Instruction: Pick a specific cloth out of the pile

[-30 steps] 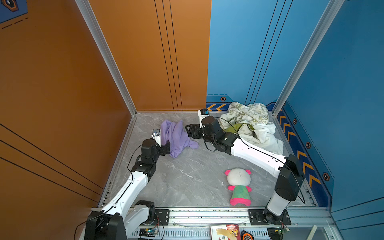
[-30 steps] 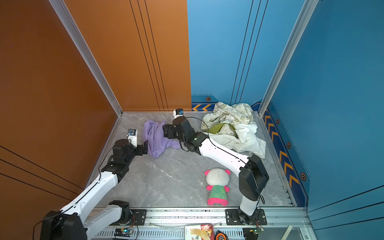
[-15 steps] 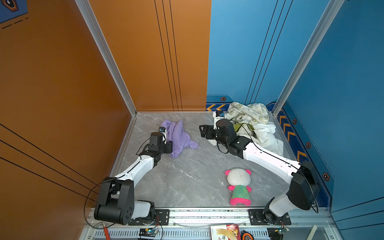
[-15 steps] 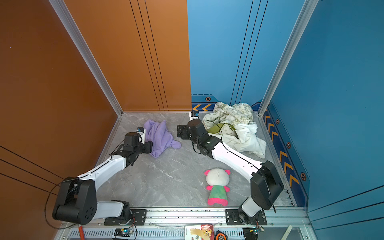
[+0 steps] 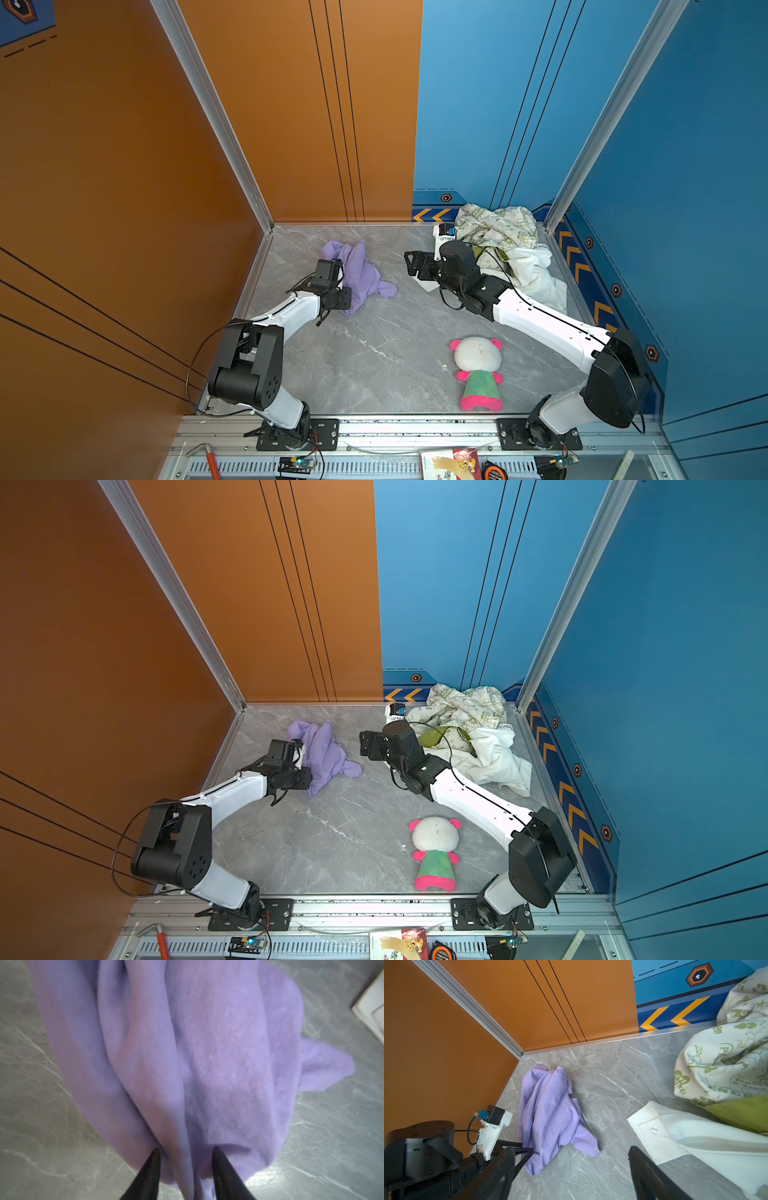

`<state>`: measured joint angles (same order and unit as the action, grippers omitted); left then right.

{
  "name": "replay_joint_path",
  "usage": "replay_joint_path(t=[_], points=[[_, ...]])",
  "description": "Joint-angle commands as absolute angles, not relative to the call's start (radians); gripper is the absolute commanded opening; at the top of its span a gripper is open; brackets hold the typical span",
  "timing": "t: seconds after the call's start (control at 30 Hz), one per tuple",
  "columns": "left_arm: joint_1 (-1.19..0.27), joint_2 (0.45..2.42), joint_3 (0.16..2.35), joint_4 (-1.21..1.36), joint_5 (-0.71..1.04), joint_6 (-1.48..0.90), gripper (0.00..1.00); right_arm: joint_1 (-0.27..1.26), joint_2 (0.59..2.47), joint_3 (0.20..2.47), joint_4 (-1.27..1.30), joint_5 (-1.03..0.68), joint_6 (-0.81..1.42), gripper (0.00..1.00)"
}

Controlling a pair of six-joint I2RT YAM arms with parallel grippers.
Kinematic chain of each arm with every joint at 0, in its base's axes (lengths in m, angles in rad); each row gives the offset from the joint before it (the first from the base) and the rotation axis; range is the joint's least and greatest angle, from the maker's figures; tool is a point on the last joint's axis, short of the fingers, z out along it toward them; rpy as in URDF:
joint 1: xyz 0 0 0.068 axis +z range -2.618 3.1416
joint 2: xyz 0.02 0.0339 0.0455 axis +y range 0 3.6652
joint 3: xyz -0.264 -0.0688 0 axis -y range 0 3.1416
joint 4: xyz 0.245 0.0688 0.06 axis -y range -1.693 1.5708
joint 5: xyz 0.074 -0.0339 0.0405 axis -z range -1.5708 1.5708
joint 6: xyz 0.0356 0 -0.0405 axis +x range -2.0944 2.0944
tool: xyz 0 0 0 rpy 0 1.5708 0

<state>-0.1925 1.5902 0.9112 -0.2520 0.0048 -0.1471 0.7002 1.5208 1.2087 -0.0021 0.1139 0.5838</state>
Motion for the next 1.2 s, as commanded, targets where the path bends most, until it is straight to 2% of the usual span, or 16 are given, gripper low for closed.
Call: replay_joint_path(t=[0.0,0.1,0.23,0.47,0.67,0.83,1.03,1.13,1.17], points=[[-0.174,1.633,0.954,-0.386,-0.036,-0.146,0.27,0.675,1.499,1.194,0.025,0.106,0.599,0.87],[-0.153,1.641,0.963,-0.411,-0.076,-0.144,0.16,0.672,1.497,1.186,0.026,0.103,0.603,0.87],[-0.108,1.641,0.962,-0.436,-0.113,-0.169,0.11,0.668,1.496,1.175,0.031,0.100,0.608,0.87],[-0.032,1.697,0.988,-0.495,-0.113,-0.217,0.10,0.661,1.497,1.168,0.035,0.092,0.618,0.87],[0.000,1.706,0.989,-0.504,-0.129,-0.227,0.14,0.658,1.493,1.160,0.037,0.090,0.618,0.87],[0.015,1.662,0.969,-0.470,-0.155,-0.230,0.27,0.653,1.484,1.159,0.034,0.090,0.609,0.88],[0.009,1.502,0.887,-0.338,-0.218,-0.216,0.60,0.644,1.453,1.157,0.020,0.095,0.567,0.89],[0.000,1.381,0.808,-0.221,-0.267,-0.204,0.83,0.630,1.420,1.142,0.020,0.100,0.541,0.89],[-0.004,1.333,0.774,-0.160,-0.276,-0.196,0.85,0.621,1.406,1.132,0.022,0.100,0.533,0.90]])
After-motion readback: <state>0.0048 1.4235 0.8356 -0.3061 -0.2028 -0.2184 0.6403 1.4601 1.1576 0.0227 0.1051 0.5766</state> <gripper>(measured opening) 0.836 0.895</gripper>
